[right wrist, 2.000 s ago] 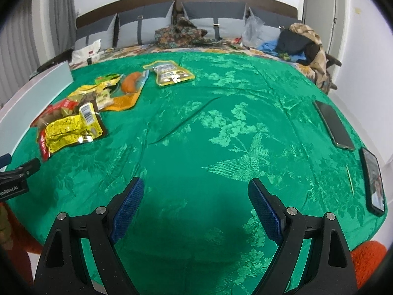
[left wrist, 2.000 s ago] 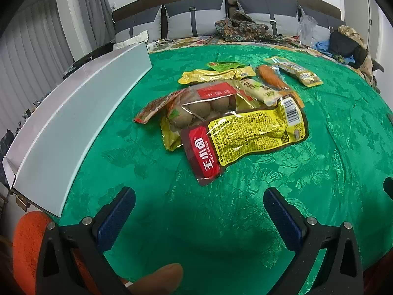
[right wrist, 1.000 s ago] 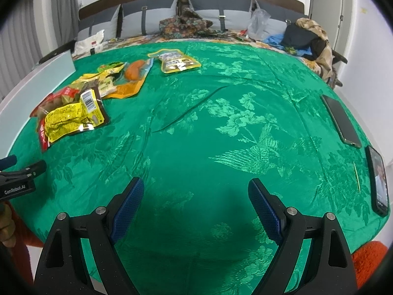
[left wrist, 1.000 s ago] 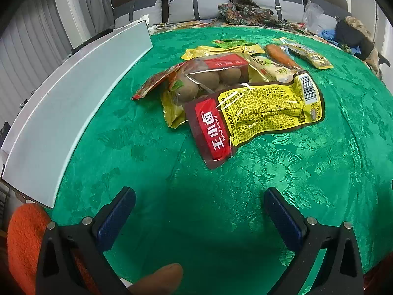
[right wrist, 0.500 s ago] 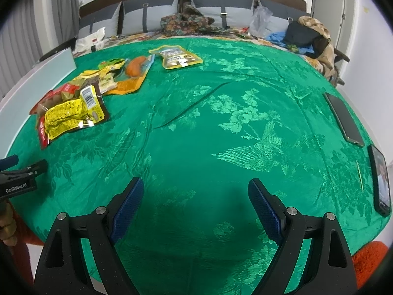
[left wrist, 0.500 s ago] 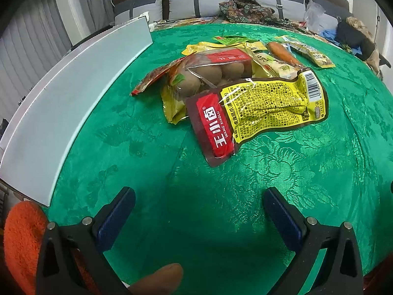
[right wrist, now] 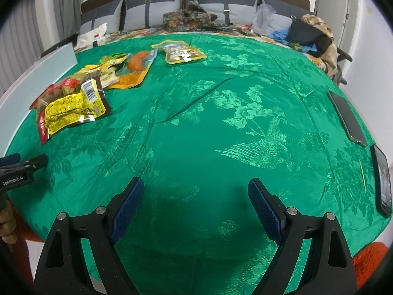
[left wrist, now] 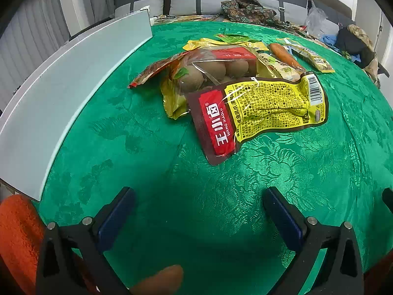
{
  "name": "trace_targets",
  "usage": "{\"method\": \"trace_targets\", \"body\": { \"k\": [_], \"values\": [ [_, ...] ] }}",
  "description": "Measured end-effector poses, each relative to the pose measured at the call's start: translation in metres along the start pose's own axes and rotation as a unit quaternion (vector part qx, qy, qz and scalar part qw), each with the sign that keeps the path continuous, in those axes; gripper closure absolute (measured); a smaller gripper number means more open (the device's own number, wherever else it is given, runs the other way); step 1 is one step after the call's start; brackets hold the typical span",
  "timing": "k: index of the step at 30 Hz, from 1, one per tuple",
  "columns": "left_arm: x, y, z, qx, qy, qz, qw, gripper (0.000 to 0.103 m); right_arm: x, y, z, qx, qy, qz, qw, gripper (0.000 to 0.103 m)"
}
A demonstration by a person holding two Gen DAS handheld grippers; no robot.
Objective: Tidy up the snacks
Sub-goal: 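Move the left tool toward the snack pile beside the white box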
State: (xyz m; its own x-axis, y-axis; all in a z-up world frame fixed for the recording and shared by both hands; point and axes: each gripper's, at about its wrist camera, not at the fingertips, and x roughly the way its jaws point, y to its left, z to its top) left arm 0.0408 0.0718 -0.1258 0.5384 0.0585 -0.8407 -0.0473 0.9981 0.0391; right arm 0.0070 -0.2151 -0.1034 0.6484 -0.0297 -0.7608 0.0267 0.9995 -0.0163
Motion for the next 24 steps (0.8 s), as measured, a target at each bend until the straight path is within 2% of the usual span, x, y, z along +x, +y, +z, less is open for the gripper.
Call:
{"method": "trace_targets", "body": {
  "k": [6, 24],
  "values": [
    [0.0033, 0.0059, 0.001, -0.018, 0.012, -0.017, 0.9996, 0.0, 0.0006, 0.001, -0.001, -0.002, 0.002, 0.001, 1.0, 0.014],
    [0.005, 0.0061, 0.0031, -0.014, 0.021, -0.019, 0.9995, 0.0, 0.0046, 0.0057, -0.0046, -0.012, 0.015, 0.002, 1.0, 0.014]
  ]
}}
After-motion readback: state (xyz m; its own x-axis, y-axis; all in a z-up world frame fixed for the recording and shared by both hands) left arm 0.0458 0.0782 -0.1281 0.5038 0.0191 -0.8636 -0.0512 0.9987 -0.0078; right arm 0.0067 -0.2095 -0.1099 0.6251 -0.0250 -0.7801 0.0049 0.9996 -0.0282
